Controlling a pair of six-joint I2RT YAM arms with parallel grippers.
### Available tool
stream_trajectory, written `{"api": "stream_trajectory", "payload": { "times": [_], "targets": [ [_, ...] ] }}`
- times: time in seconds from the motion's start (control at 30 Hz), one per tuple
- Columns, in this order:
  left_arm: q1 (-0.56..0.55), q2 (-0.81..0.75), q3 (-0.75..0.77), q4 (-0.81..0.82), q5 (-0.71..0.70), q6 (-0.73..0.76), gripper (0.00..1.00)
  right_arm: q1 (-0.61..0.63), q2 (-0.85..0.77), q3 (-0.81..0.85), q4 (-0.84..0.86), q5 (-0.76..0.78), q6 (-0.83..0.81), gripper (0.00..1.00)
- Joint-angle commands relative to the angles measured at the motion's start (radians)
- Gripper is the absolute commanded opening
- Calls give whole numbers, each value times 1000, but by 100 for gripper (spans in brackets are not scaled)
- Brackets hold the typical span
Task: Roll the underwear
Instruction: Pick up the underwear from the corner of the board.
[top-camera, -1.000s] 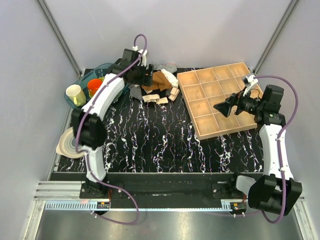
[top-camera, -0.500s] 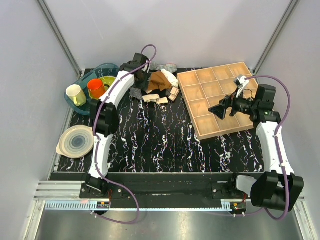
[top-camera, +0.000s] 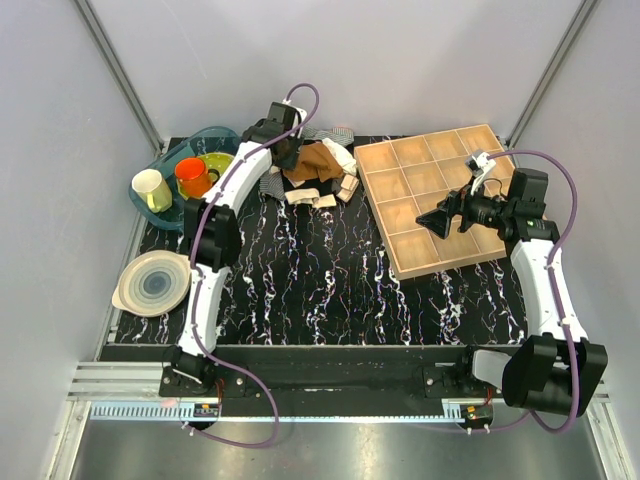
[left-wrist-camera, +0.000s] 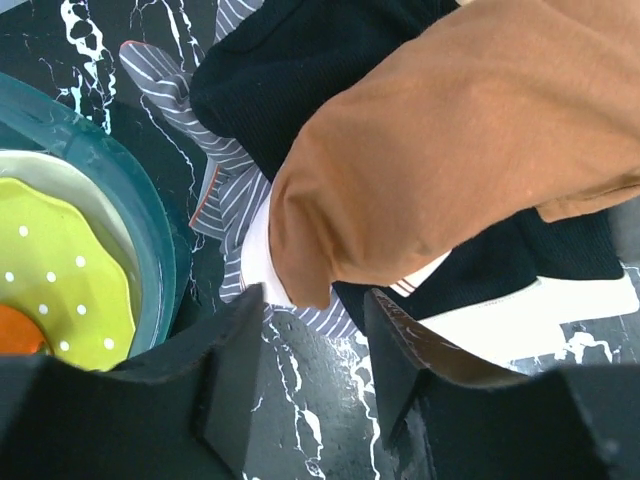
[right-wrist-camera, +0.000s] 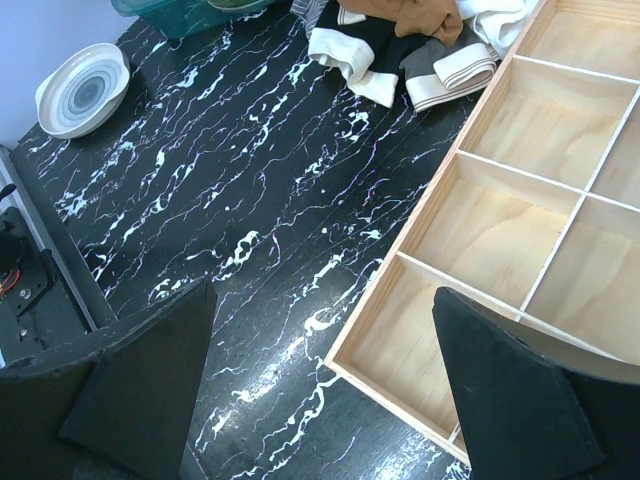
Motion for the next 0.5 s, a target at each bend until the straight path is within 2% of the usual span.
{"api": "stream_trajectory", "payload": {
  "times": [0.0,0.07,0.1,0.17,0.23,0.3,0.47],
  "targets": [
    [5,46,60,70,-30,31,44,8,5,3,-5,10,-17,100],
    [7,54,65,75,-44,36,39,8,5,3,-7,10,-19,100],
    [7,54,63,80,-47,39,31,7,5,5,-8,12,-19,100],
    [8,54,68,87,-52,43,23,8,5,5,-10,12,-19,100],
    [8,43,76,89,-55,47,8,8,4,5,-11,13,-22,99],
    [7,19,76,89,-50,47,0,7,2,6,-13,15,-22,100],
    [-16,-151,36,92,-32,59,0,8,-2,8,-14,13,-23,100]
  ]
}}
